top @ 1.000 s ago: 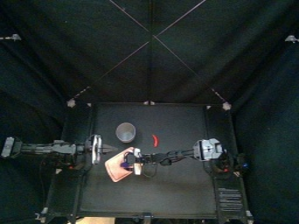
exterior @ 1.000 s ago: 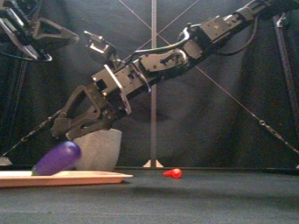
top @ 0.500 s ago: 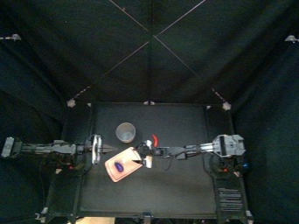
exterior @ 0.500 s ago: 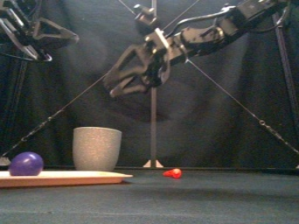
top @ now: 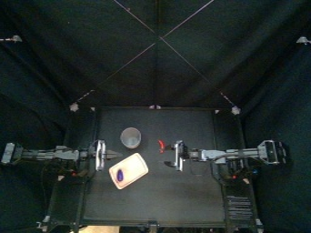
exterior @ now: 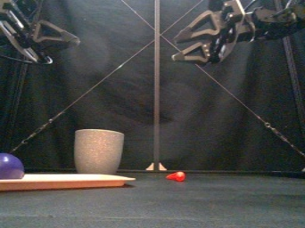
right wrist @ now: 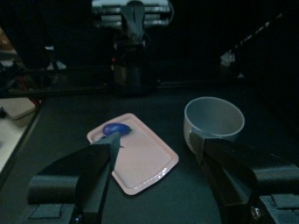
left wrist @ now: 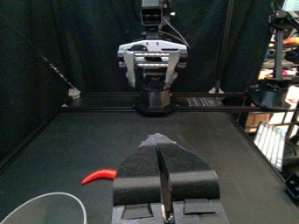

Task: Pick the eggplant then place it on the pink plate
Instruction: Drop eggplant on the pink plate and return to neutral

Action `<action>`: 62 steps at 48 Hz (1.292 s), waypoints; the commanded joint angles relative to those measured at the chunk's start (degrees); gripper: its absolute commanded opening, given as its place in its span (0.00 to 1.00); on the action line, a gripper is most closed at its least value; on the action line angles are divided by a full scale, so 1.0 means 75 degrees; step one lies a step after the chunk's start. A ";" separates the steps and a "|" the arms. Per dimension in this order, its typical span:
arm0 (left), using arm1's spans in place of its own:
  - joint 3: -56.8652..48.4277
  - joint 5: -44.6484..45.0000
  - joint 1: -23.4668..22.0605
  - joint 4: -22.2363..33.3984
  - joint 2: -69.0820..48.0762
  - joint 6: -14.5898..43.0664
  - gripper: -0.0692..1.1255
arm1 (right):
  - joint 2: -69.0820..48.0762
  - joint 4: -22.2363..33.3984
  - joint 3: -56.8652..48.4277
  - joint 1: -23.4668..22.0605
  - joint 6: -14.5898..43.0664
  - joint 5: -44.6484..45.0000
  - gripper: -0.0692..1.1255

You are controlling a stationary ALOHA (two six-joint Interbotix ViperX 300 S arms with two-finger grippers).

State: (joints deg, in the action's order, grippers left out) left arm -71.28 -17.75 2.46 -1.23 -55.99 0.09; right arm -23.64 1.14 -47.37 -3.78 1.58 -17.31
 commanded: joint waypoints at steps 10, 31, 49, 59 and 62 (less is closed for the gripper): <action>0.0094 -0.0023 0.0023 -0.0012 0.0023 0.0012 0.03 | -0.2543 -0.0117 -0.1535 0.0117 0.0059 -0.0516 0.87; 0.0082 -0.0023 0.0059 -0.0012 0.0012 0.0012 0.03 | -0.4945 0.0000 -0.2730 0.0211 0.0059 -0.0246 0.87; 0.0082 -0.0023 0.0070 -0.0012 0.0023 0.0012 0.03 | -0.4980 0.0188 -0.2520 0.0199 0.0059 0.1148 0.87; 0.0082 -0.0023 0.0094 -0.0012 0.0023 0.0012 0.03 | -0.4980 0.0199 -0.2379 0.0199 0.0035 0.1148 0.87; 0.0070 -0.0023 0.0082 -0.0012 0.0023 0.0012 0.03 | -0.4992 0.0199 -0.2379 0.0199 0.0035 0.1148 0.87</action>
State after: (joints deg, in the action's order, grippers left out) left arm -71.46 -17.67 2.99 -1.14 -55.99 0.09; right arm -61.44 2.64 -66.71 -2.37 1.93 -8.44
